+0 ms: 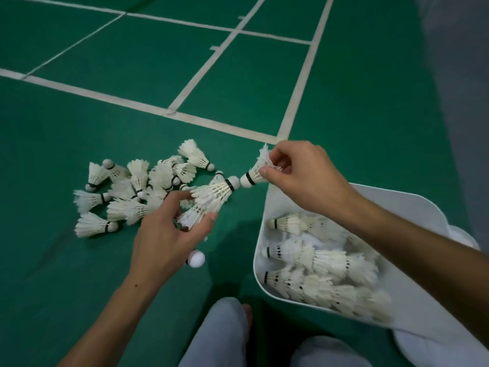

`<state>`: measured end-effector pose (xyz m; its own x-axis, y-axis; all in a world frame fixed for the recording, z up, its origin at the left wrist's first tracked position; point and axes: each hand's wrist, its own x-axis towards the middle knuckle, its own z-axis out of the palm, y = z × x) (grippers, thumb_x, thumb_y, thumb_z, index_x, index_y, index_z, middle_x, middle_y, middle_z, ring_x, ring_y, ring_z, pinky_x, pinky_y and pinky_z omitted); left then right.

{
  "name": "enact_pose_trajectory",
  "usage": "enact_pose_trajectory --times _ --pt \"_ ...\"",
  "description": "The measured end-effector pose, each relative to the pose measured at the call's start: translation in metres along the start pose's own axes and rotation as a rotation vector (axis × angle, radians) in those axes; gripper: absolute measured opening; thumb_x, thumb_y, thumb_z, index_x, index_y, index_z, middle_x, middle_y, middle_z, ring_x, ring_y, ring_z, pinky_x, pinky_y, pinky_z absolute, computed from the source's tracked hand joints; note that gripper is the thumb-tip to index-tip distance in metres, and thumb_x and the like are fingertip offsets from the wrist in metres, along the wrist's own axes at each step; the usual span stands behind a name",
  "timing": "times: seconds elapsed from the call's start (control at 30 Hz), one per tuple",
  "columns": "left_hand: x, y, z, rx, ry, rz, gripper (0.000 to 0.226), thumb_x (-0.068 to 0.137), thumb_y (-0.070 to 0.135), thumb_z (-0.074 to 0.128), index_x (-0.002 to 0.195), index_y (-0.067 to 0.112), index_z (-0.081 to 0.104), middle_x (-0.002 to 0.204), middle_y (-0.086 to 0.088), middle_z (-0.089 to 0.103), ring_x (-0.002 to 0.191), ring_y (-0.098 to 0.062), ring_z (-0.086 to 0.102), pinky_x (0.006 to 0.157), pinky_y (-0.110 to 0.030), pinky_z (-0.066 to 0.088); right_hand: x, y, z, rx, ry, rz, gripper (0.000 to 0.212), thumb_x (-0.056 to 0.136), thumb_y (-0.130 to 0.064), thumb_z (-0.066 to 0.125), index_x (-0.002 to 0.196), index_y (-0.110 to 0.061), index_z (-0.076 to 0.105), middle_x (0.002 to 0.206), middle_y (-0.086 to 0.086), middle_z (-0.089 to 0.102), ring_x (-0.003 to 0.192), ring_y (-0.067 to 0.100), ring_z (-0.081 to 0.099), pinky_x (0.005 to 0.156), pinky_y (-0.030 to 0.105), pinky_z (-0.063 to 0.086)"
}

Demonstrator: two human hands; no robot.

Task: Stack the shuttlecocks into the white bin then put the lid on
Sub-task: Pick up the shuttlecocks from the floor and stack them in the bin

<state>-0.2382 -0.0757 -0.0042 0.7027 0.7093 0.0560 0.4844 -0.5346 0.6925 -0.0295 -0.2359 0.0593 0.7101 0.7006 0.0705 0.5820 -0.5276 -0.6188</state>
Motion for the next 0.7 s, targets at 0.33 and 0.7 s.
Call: enact_pose_trajectory --times 0.33,0.7 --pt "-0.015 0.065 0.016 -0.037 -0.028 0.135 0.047 0.084 0.06 0.077 0.123 0.039 0.059 0.087 0.015 0.069 0.075 -0.002 0.066 0.069 -0.035 0.054 -0.122 0.075 -0.034 0.099 0.107 0.279 0.015 0.096 -0.03 0.072 0.084 -0.021 0.069 0.073 -0.004 0.07 0.068 0.011 0.067 0.071 0.04 0.059" --pt "-0.025 0.062 0.011 -0.095 0.021 0.11 0.048 0.077 0.064 0.081 0.116 0.045 0.059 0.087 0.012 0.068 0.066 -0.004 0.065 0.064 -0.03 0.05 -0.067 0.104 0.061 -0.023 -0.084 0.36 0.02 0.09 -0.017 0.073 0.07 -0.017 0.07 0.069 0.001 0.07 0.066 0.02 0.068 0.058 0.027 0.05"
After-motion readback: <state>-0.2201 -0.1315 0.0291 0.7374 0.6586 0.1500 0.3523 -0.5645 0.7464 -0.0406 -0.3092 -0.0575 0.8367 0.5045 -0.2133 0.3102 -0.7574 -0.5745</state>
